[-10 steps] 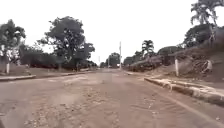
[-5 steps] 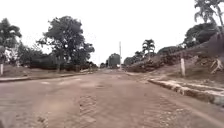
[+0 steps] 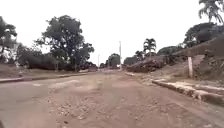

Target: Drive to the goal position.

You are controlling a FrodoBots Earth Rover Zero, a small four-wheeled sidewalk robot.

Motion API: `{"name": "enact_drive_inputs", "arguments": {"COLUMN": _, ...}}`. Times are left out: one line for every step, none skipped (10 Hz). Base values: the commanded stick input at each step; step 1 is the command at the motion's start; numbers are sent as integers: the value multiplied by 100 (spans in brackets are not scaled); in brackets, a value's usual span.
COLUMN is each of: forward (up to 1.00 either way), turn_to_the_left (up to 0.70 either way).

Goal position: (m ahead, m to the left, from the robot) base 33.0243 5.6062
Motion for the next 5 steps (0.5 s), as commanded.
{"name": "enact_drive_inputs", "arguments": {"forward": 100, "turn_to_the_left": 0}}
{"name": "enact_drive_inputs", "arguments": {"forward": 100, "turn_to_the_left": 0}}
{"name": "enact_drive_inputs", "arguments": {"forward": 100, "turn_to_the_left": 0}}
{"name": "enact_drive_inputs", "arguments": {"forward": 100, "turn_to_the_left": 0}}
{"name": "enact_drive_inputs", "arguments": {"forward": 100, "turn_to_the_left": 0}}
